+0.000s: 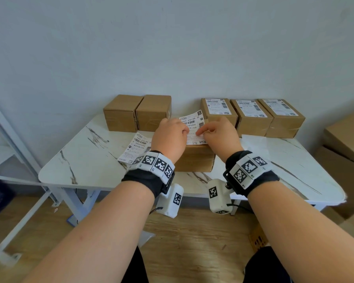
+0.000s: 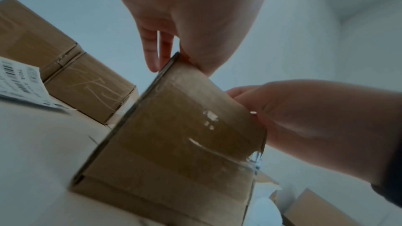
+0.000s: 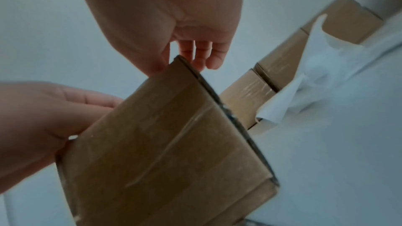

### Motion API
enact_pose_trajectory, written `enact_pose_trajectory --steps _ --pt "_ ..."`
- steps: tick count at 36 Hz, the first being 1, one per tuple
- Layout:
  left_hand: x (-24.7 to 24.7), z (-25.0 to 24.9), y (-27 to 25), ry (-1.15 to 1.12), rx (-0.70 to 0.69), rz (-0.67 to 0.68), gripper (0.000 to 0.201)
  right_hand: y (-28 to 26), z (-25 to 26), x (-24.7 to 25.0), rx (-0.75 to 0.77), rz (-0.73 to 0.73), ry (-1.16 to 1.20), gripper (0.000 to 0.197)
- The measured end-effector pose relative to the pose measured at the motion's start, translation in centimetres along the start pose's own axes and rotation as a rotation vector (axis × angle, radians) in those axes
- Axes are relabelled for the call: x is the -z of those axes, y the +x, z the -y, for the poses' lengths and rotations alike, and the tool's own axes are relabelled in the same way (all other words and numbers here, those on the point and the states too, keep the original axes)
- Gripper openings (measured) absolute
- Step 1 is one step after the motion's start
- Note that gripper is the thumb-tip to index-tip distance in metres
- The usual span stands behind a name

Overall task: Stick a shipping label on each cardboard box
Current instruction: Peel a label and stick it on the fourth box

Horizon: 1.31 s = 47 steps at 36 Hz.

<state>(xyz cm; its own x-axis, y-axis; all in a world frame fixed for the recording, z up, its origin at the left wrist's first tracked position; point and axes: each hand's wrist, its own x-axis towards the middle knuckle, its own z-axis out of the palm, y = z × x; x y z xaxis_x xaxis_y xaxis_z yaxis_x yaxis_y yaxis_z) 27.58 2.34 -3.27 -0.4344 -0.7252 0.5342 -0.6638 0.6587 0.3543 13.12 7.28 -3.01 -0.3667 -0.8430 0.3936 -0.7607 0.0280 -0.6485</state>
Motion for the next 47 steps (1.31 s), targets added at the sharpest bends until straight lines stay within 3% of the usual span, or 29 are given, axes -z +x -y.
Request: enact_pose_trajectory --steps 13,22,29,34,47 --pt "0.1 0.5 1.1 -0.023 0.065 0.267 0.041 0.8 -0.7 0.1 -0.091 0.037 0.032 0.028" --pt "0.1 0.5 2.2 -0.06 0.134 0.415 0.047 2.7 -0.6 -0.6 -0.082 0.128 -0.076 0.034" --pt "0.0 0.5 3.0 0.02 0.141 0.44 0.051 4.1 -0.7 -1.1 -0.133 0.184 -0.104 0.037" --pt "-0.5 0.5 2.7 -0.06 0.195 0.445 0.05 4.3 -0.9 -1.3 -0.167 0.211 -0.111 0.041" --pt "-1.0 0.6 2.3 -0.013 0.184 0.392 0.048 2.7 -1.2 -0.7 -0.19 0.171 0.053 0.037"
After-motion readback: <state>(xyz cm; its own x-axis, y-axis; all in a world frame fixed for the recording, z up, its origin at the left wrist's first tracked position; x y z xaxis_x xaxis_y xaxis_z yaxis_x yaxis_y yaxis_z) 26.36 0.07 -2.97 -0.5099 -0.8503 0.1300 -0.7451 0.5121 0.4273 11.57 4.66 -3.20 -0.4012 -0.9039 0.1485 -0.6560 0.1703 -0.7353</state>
